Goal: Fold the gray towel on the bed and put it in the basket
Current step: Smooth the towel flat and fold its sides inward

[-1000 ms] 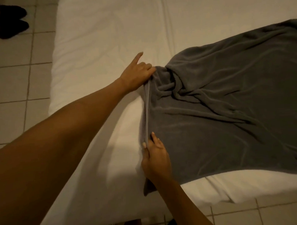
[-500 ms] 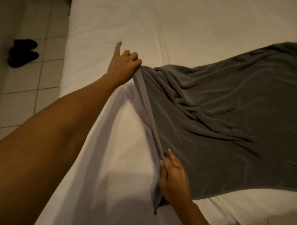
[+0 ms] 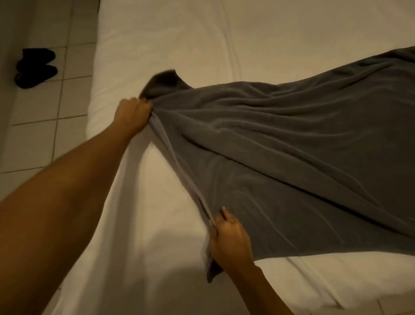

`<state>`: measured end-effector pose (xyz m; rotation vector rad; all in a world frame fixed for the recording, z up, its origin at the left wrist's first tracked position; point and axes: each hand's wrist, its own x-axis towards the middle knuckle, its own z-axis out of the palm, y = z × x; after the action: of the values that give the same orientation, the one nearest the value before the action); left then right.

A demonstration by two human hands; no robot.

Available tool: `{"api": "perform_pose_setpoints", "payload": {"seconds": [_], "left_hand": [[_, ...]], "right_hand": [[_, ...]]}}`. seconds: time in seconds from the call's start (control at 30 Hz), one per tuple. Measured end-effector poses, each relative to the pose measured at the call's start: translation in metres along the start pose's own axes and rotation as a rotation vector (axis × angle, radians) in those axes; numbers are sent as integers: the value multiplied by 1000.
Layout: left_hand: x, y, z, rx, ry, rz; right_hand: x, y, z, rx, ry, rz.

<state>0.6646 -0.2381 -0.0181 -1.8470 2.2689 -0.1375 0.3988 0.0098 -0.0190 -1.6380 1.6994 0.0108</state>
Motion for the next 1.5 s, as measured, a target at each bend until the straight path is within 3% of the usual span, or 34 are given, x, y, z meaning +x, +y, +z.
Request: {"api": "perform_pose_setpoints", "payload": {"seconds": [0.07,0.17,0.3,0.43,0.63,0.77,0.9,1.07,1.33,1.5], "left_hand": [[-14,7,22,6,-123,76],[-23,18,37,-13,-240,111],[-22,17,37,-9,-228,106],[-15,10,29,124,-154,89],[-8,16,21,231,-78,268],[-13,16,31,320,-96,322],[-19,10,39,376,-176,269],[-14,5,25,217,-105,216],[18,29,-60,-30,84,143],[35,49,-123,-72,92,70]], "right_hand": [[-5,6,13,-14,-30,14],[-7,11,25,-16,71,-7],[-6,14,43,-43,56,-64],[-8,10,52,-48,159,-82],[-6,14,56,-265,126,48],[-4,25,68,-353,121,51],[-7,31,67,-343,86,37],[-13,36,51,-368,212,43],[-31,23,-18,-390,406,44],[-50,25,-73,-343,379,159]]}}
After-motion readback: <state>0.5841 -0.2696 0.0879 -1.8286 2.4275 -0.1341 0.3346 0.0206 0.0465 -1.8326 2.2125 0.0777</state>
